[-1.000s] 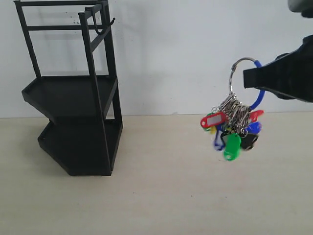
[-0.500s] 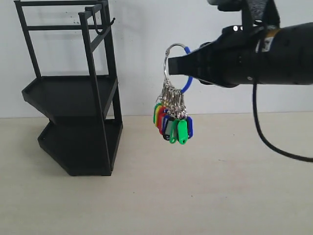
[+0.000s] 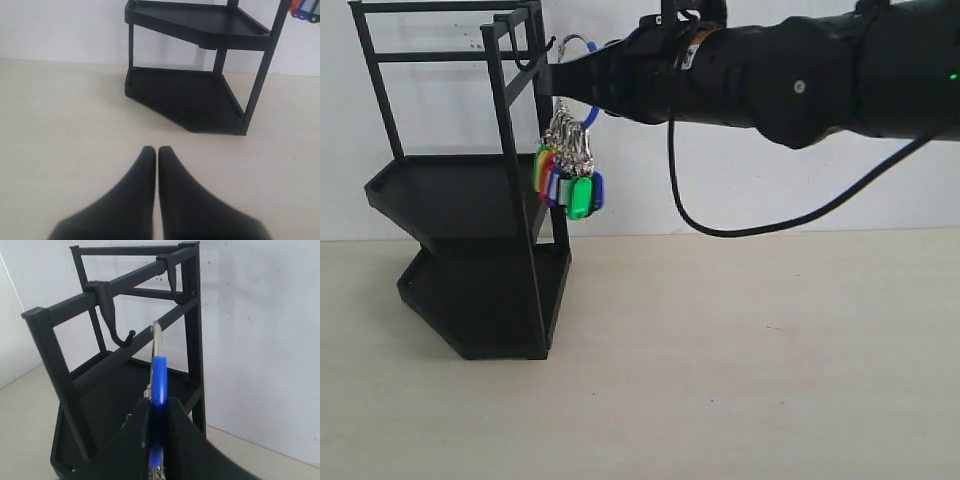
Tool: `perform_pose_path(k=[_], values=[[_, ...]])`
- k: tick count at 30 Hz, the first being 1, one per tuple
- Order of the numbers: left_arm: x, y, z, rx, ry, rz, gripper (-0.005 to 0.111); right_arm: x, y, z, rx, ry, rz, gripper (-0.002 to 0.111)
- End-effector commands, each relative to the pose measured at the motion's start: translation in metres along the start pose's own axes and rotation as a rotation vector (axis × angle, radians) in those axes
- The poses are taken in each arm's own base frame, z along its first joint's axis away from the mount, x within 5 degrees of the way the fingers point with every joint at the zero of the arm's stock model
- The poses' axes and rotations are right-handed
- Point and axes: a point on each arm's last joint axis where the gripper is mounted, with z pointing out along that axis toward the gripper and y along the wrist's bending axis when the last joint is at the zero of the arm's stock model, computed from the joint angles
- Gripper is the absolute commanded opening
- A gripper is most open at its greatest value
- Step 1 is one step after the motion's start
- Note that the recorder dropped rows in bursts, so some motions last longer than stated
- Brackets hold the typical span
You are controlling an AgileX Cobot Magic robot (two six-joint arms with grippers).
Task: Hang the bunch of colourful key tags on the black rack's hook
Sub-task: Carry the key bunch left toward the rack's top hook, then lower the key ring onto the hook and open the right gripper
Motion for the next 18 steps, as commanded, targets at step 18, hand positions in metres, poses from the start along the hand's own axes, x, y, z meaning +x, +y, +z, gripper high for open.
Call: perform_pose_path(k=[18], values=[[-0.001, 0.000, 0.000, -0.001, -0.011, 0.008, 0.004, 0.004, 0.020, 0.022, -0.060, -0.146, -0.041, 0.000]])
